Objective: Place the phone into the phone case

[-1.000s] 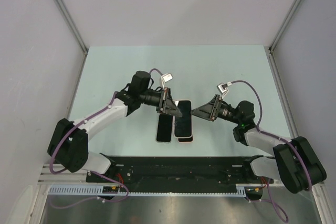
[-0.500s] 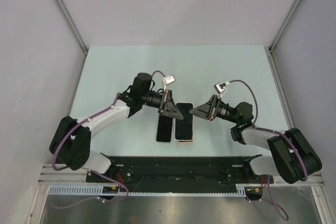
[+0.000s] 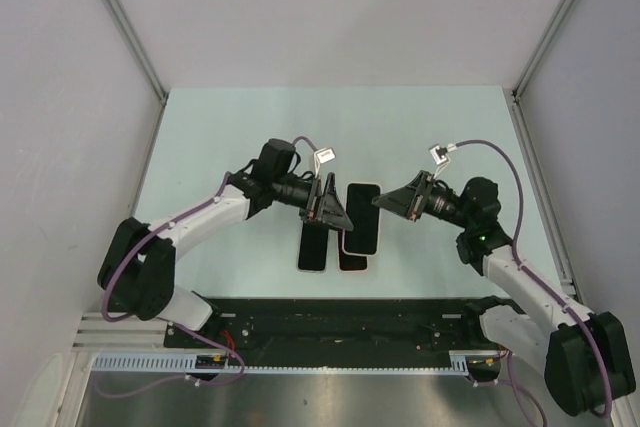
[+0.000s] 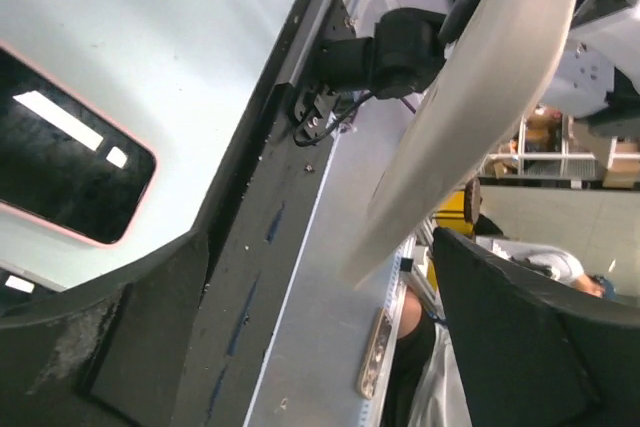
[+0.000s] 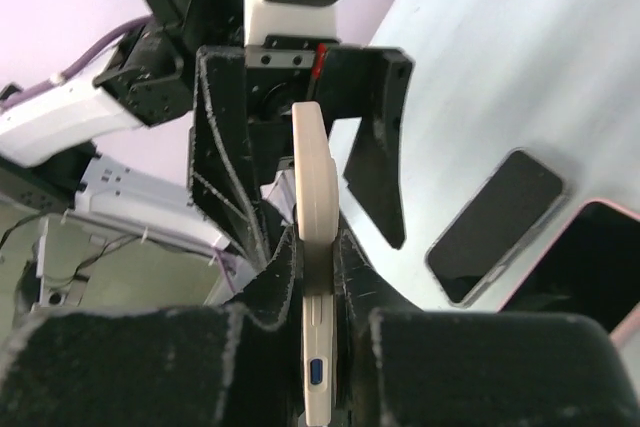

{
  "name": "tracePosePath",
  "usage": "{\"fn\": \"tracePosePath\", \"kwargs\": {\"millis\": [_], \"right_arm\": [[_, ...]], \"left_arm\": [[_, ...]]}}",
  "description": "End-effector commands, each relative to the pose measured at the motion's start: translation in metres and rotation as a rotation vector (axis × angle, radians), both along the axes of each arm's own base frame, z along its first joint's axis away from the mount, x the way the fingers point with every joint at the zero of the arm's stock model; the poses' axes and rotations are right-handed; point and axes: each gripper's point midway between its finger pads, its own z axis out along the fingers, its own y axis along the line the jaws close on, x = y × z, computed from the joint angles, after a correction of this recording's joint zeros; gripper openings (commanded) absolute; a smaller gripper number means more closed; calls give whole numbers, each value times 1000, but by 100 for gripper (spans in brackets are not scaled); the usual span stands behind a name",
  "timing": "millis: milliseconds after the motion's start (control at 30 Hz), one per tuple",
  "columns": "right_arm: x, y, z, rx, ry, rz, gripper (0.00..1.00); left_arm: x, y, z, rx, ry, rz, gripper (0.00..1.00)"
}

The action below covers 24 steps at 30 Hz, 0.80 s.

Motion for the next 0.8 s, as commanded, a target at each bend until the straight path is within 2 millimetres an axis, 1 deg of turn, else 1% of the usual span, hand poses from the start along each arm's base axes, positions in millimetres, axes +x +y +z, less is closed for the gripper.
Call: {"fn": "tracePosePath", "kwargs": {"millis": [0,33,67,100,133,167,200,233,267,300,333,367,400,433,467,500,533,567,600,633,700,767], "right_arm": [[10,-20,8,-70,26,-27,0],[11,-24,2,-91,51,-26,0],[11,-31,-14,-141,107,-37,0],[21,-41,-17,-169,115,-83,0],[24,-48,-25,-201,139,-112,0],[22,-55,-44,-249,231,-129,0],[29,-63,-54,-306,215,-168,0],[31,-69,-60,-326,233,-180,0],[30,-69,-66,-341,249,-168,0],[32,-70,-78,-357,280,-155,0],[34,-71,-84,-370,294,-158,0],[36,-73,-92,-389,318,-164,0],[42,-78,-107,-425,356,-192,0],[44,-80,-116,-451,361,-198,0],[47,-82,-123,-468,372,-203,0],[50,-84,-130,-488,377,-214,0],[51,-84,-141,-501,396,-198,0],[54,-83,-142,-499,386,-194,0],[56,-83,-145,-498,390,-189,0],[57,-83,-152,-504,409,-185,0],[63,-84,-158,-515,401,-195,2],[68,-86,-172,-530,427,-202,2]], "left_arm": [[17,8,16,31,-101,34,100],[21,10,17,44,-119,51,100],[27,13,16,70,-146,82,100],[32,18,22,87,-192,100,100],[35,21,24,103,-220,114,100],[46,26,21,155,-268,163,100],[51,32,26,193,-322,177,100],[55,38,32,217,-368,209,100],[61,44,33,249,-407,240,100],[68,53,33,297,-450,277,100],[69,59,42,303,-493,309,100],[70,63,44,314,-513,333,100],[74,70,42,337,-538,375,100],[75,74,44,340,-559,398,100],[73,79,52,327,-594,426,100],[75,84,48,338,-608,451,100],[75,86,49,334,-624,464,100],[73,89,54,323,-646,484,100],[74,91,51,324,-651,498,100],[76,93,52,332,-657,515,100],[76,95,56,332,-671,525,100],[77,97,56,336,-675,535,100]]}}
